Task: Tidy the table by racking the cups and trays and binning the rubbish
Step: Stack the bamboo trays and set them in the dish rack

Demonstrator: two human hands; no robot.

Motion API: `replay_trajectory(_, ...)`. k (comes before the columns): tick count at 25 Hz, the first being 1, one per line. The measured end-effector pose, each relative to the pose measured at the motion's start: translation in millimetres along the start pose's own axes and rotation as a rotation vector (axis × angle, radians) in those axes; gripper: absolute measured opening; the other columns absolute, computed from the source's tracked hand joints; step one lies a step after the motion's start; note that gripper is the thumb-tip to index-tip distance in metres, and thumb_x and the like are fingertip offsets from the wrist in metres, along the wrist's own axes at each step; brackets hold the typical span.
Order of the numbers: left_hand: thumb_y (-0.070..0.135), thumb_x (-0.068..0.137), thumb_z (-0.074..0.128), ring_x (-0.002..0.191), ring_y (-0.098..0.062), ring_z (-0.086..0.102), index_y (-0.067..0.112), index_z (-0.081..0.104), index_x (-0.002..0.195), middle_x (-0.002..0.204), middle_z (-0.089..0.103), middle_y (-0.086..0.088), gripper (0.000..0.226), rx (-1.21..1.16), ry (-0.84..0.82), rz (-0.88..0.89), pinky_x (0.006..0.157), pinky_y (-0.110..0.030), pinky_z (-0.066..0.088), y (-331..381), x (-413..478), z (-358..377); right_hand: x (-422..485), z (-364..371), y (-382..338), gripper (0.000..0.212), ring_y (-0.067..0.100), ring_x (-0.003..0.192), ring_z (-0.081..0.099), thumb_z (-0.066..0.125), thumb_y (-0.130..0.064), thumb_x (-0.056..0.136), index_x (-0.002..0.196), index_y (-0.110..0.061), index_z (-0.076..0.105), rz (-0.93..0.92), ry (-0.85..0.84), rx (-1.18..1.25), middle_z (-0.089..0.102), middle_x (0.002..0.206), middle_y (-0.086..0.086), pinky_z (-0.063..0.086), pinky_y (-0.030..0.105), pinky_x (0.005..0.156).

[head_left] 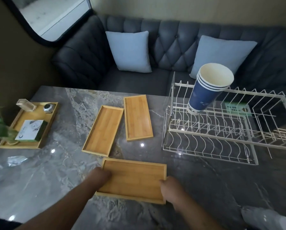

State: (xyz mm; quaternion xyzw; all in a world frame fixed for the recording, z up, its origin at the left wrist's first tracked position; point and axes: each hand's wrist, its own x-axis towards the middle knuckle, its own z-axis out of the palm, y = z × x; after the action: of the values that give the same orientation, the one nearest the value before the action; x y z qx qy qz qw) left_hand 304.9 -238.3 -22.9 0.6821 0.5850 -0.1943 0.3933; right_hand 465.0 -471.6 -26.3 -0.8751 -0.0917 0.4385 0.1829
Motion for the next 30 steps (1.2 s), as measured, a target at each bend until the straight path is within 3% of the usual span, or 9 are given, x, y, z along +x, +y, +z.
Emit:
replay_trajectory(3,0.031,0.096,0.06,0.101,-0.029,0.066,0.006,0.071,0.104,0.107,0.07,-0.014,0.029,0.029,-0.031,0.081,0.089,-0.039,0.051,-15,1,-12,2,-12,0,0.019,0.033,0.105,0.065,0.053,-0.03,0.095,0.096,-0.012,0.056,-0.026,-0.065,-0.015,0.066,0.108,0.013,0.056,0.039,0.082)
replay_trajectory(7,0.026,0.094,0.061,0.088,-0.033,0.071,0.005,0.072,0.085,0.09,0.074,-0.015,0.026,0.015,0.011,0.105,0.084,-0.043,0.057,-18,18,-34,6,-30,3,0.018,0.025,0.091,0.065,0.054,-0.036,0.087,0.083,-0.019,0.058,-0.088,-0.093,-0.24,0.067,0.092,0.004,0.039,0.027,0.058)
replay_trajectory(9,0.025,0.094,0.062,0.094,-0.037,0.072,0.006,0.071,0.084,0.097,0.075,-0.018,0.023,-0.02,0.038,0.095,0.088,-0.048,0.06,-19,35,-41,4,-39,2,0.023,0.026,0.095,0.066,0.051,-0.042,0.081,0.084,-0.021,0.06,-0.102,-0.067,-0.421,0.069,0.097,0.004,0.044,0.028,0.068)
replay_trajectory(12,0.02,0.094,0.059,0.102,-0.046,0.068,0.007,0.069,0.107,0.109,0.071,-0.027,0.02,-0.071,0.064,0.108,0.092,-0.054,0.057,-19,63,-53,1,-43,-8,0.03,0.025,0.1,0.066,0.05,-0.039,0.082,0.099,-0.02,0.066,-0.087,-0.023,-0.531,0.07,0.111,0.005,0.043,0.03,0.074)
replay_trajectory(16,0.025,0.094,0.061,0.097,-0.037,0.069,0.022,0.055,0.132,0.114,0.069,-0.02,0.038,0.008,0.066,0.206,0.086,-0.043,0.058,-19,82,-59,-2,-37,-36,0.037,0.027,0.107,0.066,0.054,-0.04,0.086,0.107,-0.013,0.068,-0.119,-0.034,-0.649,0.069,0.119,0.01,0.049,0.033,0.081)
replay_trajectory(18,0.027,0.093,0.064,0.092,-0.032,0.069,0.021,0.058,0.128,0.108,0.069,-0.017,0.036,-0.023,0.011,0.199,0.084,-0.042,0.058,-21,89,-61,-5,-29,-56,0.042,0.028,0.109,0.065,0.053,-0.045,0.088,0.111,-0.012,0.067,-0.128,-0.051,-0.648,0.068,0.121,0.011,0.05,0.033,0.086)
replay_trajectory(21,0.027,0.09,0.068,0.077,-0.023,0.068,0.024,0.059,0.117,0.089,0.068,-0.007,0.029,-0.044,-0.049,0.205,0.064,-0.032,0.055,-31,97,-73,-6,-15,-91,0.041,0.028,0.109,0.063,0.052,-0.045,0.092,0.115,-0.013,0.064,-0.154,-0.071,-0.637,0.066,0.122,0.011,0.046,0.032,0.084)
replay_trajectory(26,0.033,0.089,0.064,0.089,-0.024,0.067,0.031,0.063,0.102,0.103,0.068,-0.006,0.013,-0.004,-0.03,0.171,0.077,-0.033,0.055,-65,119,-111,4,11,-156,0.026,0.024,0.103,0.064,0.053,-0.043,0.09,0.096,-0.019,0.063,-0.243,-0.123,-0.663,0.067,0.116,0.006,0.051,0.036,0.087)
replay_trajectory(30,0.037,0.095,0.057,0.103,-0.029,0.065,0.021,0.066,0.119,0.119,0.069,-0.011,0.031,0.125,0.015,0.171,0.088,-0.035,0.05,-103,142,-144,18,30,-204,0.03,0.025,0.101,0.064,0.057,-0.041,0.09,0.105,-0.017,0.065,-0.299,-0.168,-0.699,0.069,0.111,0.006,0.052,0.036,0.087)
